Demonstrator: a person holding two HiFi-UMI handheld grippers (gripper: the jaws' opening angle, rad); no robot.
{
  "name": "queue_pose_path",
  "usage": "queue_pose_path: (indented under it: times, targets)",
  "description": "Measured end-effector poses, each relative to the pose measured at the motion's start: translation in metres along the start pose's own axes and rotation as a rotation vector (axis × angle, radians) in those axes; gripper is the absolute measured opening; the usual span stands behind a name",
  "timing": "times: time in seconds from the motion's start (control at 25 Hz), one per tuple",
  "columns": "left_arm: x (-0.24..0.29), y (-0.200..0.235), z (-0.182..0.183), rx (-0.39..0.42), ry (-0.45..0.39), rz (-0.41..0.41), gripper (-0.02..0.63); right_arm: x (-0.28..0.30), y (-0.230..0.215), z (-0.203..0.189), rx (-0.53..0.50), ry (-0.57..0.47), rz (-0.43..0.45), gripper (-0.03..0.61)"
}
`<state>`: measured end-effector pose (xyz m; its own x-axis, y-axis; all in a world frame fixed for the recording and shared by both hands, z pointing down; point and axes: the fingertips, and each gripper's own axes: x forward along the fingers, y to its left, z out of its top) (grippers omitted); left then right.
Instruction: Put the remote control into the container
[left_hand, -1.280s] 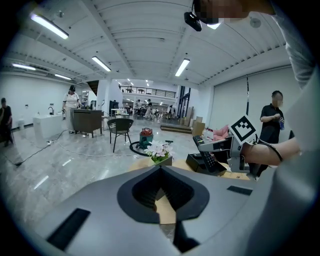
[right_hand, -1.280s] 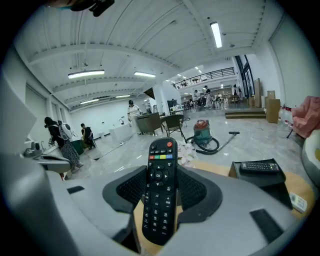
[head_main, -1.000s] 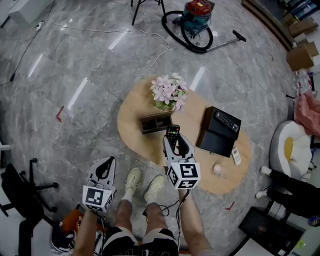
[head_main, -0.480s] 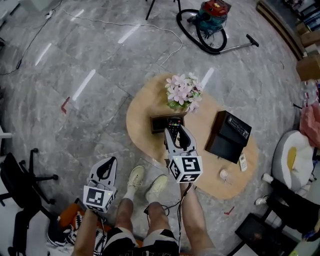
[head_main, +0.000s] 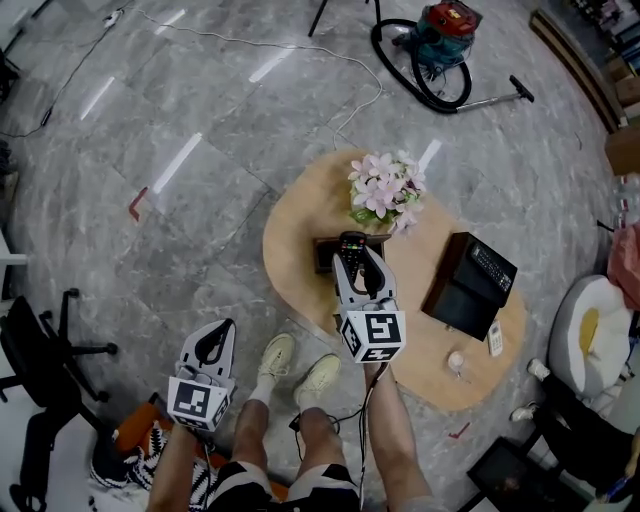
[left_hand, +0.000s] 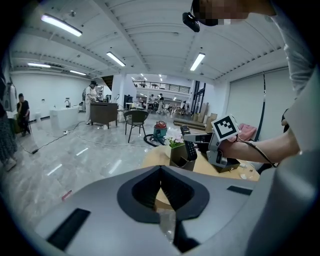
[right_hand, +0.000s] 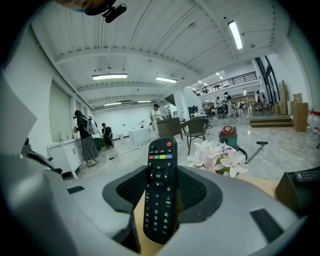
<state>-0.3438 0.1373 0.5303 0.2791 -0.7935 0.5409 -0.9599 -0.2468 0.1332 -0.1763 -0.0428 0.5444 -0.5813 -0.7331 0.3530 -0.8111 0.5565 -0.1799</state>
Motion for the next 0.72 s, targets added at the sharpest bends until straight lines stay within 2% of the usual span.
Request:
queue_pose_path:
  times: [0.48,0.72]
  targets:
    - [0.009,0.011,-0.023,-0.021,0.024,0.018,0.008,0.025,0.008,-0.007,-0.018,-0.083,0.036,0.196]
    - [0.014,0.014,-0.037,-0.031,0.044,0.022,0.008,0.029,0.008,-0.01,-0.067,-0.134,0.033,0.196]
